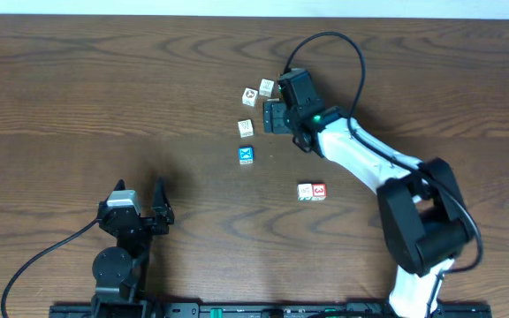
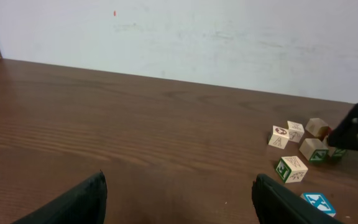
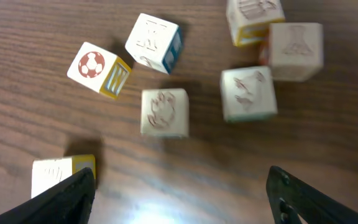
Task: Lift 4 blocks
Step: 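Move the right gripper back to the block cluster and lower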
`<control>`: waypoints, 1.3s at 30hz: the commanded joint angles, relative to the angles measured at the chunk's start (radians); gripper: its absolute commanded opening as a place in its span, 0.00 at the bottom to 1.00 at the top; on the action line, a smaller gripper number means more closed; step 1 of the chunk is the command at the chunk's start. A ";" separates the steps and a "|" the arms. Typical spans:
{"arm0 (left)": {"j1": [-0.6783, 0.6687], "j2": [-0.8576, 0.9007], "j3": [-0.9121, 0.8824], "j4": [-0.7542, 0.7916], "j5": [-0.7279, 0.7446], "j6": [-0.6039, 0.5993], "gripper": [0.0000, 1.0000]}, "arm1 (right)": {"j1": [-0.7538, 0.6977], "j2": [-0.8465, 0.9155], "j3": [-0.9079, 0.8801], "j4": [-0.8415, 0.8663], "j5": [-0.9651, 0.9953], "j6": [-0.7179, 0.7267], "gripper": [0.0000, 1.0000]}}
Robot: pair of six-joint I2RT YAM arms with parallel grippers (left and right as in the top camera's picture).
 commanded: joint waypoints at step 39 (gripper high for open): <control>0.006 -0.006 -0.016 -0.042 -0.030 -0.001 0.75 | 0.027 0.224 0.147 0.092 0.111 -0.085 0.48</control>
